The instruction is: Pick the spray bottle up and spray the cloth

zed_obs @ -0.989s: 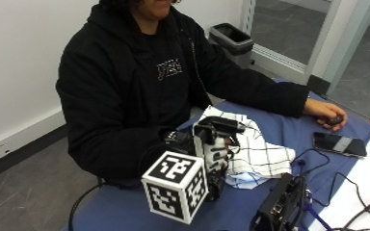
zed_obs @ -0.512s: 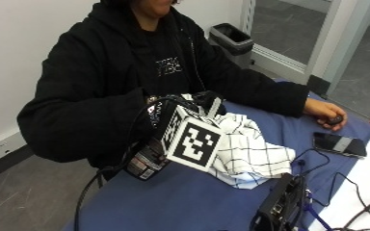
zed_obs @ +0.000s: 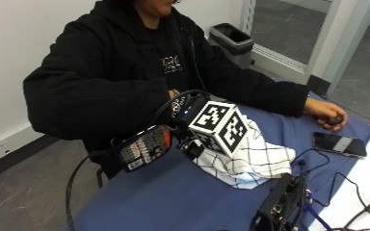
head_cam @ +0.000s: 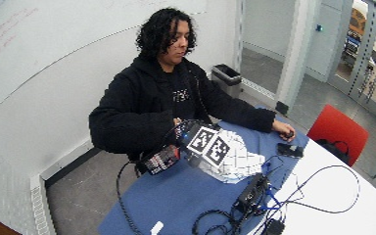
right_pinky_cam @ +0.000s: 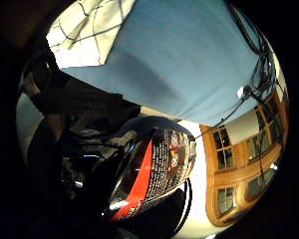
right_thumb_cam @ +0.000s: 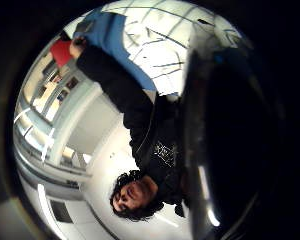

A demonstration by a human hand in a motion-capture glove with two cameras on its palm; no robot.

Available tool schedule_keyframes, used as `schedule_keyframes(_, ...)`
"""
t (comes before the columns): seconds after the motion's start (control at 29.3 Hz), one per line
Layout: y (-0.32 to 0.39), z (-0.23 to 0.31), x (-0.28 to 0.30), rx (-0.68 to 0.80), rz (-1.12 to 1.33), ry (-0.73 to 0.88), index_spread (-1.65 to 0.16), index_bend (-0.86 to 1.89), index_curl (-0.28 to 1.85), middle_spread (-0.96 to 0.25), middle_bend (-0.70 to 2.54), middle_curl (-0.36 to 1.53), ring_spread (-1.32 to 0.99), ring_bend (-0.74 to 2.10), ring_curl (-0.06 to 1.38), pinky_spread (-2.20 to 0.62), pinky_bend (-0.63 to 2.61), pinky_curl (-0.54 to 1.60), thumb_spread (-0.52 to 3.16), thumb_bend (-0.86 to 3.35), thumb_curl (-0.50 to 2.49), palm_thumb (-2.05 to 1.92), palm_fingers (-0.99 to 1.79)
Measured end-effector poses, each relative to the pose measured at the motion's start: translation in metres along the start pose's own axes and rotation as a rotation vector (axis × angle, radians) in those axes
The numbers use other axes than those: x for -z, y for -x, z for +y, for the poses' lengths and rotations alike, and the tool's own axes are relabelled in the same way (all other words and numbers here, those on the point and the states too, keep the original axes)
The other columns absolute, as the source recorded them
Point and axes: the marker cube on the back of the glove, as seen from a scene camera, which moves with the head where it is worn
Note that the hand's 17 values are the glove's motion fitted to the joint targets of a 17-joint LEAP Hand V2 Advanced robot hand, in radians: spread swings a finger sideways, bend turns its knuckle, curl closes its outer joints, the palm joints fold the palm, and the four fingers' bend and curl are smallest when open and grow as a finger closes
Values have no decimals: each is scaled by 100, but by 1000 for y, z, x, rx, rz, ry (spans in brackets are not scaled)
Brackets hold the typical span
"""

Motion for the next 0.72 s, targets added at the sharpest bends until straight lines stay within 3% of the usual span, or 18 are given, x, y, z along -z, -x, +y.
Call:
schedule_keyframes(0.38, 12, -30, -17, -121, 105, 114, -26, 29, 65, -18, 65, 62, -21, 69, 52, -25, 48, 47, 59, -1, 86, 103, 127)
schedule_keyframes(0.55, 30, -54, 1, -125, 71, 89, -26, 27, 66, -18, 64, 62, -21, 69, 52, -25, 49, 47, 61, -1, 88, 103, 127)
schedule_keyframes(0.72, 21, -39, -9, -104, 106, 107, -26, 26, 66, -18, 64, 62, -21, 69, 52, -25, 49, 47, 64, -1, 89, 102, 128)
